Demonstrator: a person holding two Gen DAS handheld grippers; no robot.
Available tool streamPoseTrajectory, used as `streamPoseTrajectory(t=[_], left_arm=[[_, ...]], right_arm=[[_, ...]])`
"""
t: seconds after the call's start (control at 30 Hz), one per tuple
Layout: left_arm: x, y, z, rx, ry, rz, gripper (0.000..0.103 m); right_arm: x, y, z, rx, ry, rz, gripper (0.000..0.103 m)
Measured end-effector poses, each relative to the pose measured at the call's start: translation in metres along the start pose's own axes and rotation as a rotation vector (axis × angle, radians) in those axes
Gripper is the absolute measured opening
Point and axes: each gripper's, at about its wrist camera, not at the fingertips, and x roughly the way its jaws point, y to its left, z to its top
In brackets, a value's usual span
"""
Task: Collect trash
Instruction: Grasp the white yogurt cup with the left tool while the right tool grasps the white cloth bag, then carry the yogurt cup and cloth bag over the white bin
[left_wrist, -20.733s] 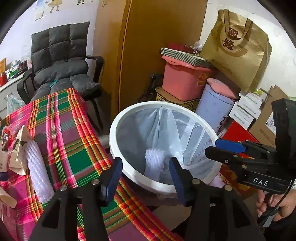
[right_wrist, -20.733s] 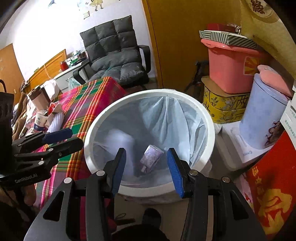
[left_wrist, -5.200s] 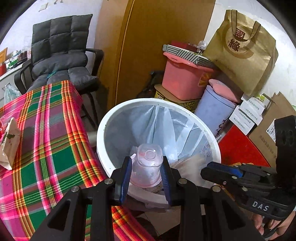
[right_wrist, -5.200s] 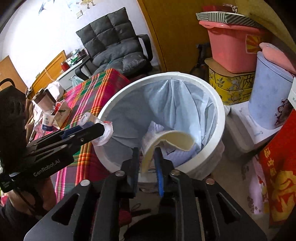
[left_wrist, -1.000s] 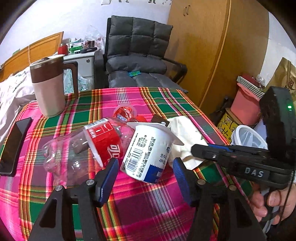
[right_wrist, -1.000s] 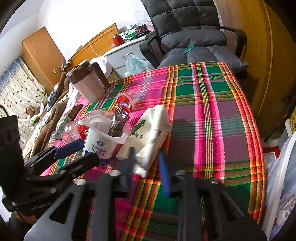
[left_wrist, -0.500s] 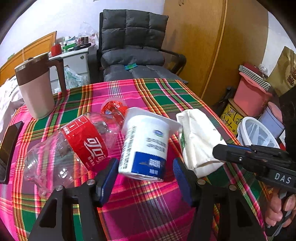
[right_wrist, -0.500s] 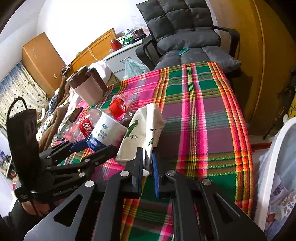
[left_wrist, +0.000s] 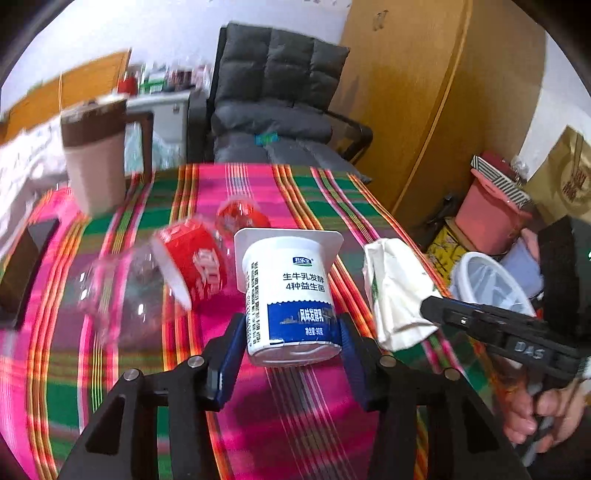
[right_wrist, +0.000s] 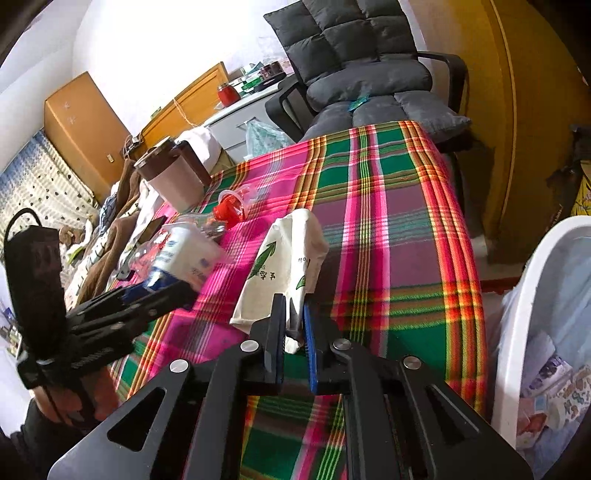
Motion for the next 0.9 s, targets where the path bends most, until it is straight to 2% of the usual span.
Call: streamPoseTrajectory(t=[0.03,0.17,0.43,0.5,0.57,0.73,0.8,0.87,0.9], left_arm=[[-0.003,0.002,-0.001,-0.023,0.025,-0.007,0.049],[-0.020,0.004,-0.005,-0.066,0.040,-0.034,0.049],[-0.059,-0.010,-0.014,-0.030,-0.004,0.029,0.049],[-0.067,-0.011,-0.015,-0.023,-0.023,0.036,0.046],[-0.071,-0.012,-0.016,-0.023,-0.028,0.054,0.035],[-0.080,-0.018,-0.026,0.015,-0.050,0.088,0.035],[-0.081,-0.022,-0.032,0.025,-0.061,0.098,0.042],[-0.081,-0.024,-0.038,0.025,-0.073,0.113,0.062],[-0.079,-0.023,-0.041,0.014,-0.078,0.112,0.063]], right_arm=[[-0.001,0.000,-0.001,0.000,0.000,0.000,0.012],[-0.007,0.001,-0.005,-0.001,-0.002,0.003,0.012],[-0.021,0.007,-0.012,-0.012,-0.014,0.004,0.012],[-0.024,0.008,-0.014,-0.015,-0.020,0.003,0.012],[-0.028,0.011,-0.016,-0.018,-0.025,0.004,0.012],[-0.035,0.012,-0.020,-0.021,-0.036,0.002,0.012],[-0.038,0.013,-0.021,-0.020,-0.039,-0.001,0.012],[-0.039,0.012,-0.022,-0.017,-0.041,-0.004,0.012],[-0.039,0.012,-0.023,-0.016,-0.042,-0.006,0.012]])
